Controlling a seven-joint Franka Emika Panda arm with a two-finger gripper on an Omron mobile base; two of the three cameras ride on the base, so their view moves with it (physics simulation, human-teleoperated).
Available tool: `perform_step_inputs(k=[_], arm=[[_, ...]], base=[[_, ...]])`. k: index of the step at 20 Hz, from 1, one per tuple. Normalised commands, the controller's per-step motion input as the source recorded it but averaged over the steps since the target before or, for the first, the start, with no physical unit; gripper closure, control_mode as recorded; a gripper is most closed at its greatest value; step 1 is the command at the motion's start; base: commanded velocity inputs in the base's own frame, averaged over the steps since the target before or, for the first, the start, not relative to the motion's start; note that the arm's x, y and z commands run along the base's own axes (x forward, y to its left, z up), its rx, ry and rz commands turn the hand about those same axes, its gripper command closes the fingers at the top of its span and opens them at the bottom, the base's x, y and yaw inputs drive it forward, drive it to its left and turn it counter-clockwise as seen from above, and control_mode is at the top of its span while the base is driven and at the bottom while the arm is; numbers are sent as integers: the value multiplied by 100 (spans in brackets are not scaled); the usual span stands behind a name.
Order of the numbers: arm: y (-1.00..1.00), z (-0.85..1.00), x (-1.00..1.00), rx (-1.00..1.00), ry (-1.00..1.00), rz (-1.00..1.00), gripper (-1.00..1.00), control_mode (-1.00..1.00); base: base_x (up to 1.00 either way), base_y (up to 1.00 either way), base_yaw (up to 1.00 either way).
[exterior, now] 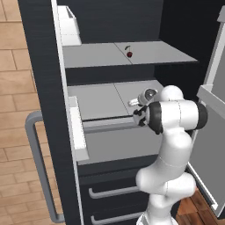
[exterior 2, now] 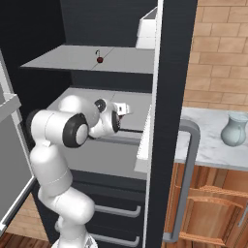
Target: Move the sweet potato and cherry from the top shelf to the second highest shelf to make space. Then, place the pitcher from the counter on the cleared top shelf.
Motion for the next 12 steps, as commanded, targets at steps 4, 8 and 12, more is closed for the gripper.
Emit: perform_step_inputs(k=[4,8,12], arm=[[0,-18,61,0,0,0,-100,-100],[0,-1,26,0,-4,0,-100,-100],[0,0,-1,0,-4,0,-100,-100]], base=[[0,0,0],[0,0,0],[0,0,0]])
